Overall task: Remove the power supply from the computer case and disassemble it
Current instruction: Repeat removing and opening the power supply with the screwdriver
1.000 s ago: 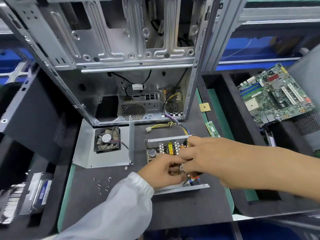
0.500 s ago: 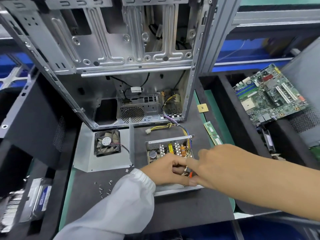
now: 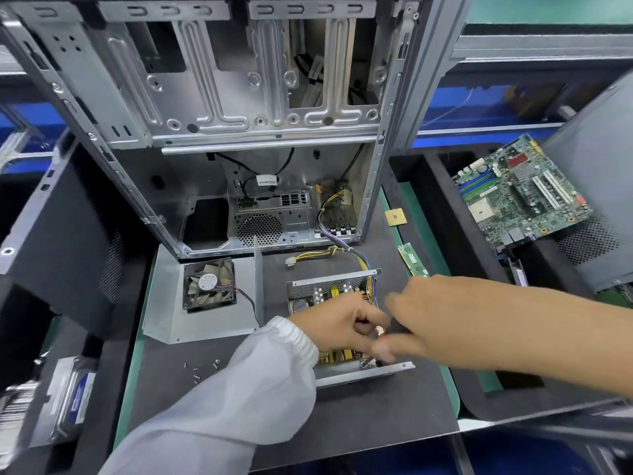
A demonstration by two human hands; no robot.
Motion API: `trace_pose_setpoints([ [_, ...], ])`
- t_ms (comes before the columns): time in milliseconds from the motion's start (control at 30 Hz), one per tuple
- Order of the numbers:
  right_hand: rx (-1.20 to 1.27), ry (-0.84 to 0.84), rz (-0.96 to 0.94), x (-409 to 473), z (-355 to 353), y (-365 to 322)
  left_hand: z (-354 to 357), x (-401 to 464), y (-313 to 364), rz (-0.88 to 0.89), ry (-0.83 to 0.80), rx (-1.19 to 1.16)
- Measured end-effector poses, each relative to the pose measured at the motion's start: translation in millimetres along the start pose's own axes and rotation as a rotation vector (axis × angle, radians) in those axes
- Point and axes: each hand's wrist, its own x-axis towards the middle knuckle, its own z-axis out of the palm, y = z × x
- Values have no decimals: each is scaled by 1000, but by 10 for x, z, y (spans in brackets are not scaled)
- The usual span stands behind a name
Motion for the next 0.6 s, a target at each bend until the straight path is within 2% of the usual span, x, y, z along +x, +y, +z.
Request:
trace_pose_setpoints([
  [133, 218, -373, 119, 118, -24, -14, -52, 10, -19, 17, -26, -41],
  [200, 250, -457, 147, 152, 12, 12, -87, -33, -89, -5, 45, -109],
  [267, 253, -461, 179, 208, 33, 12, -55, -30, -152, -35, 210, -157],
  [333, 180, -431, 152, 230, 45, -23, 70, 32, -183, -49, 441, -195],
  [433, 75, -255, 63, 234, 97, -108, 240, 109, -221, -47, 691, -289],
  [600, -300, -155, -65, 286, 196, -230, 240, 121, -269, -15, 726, -300],
])
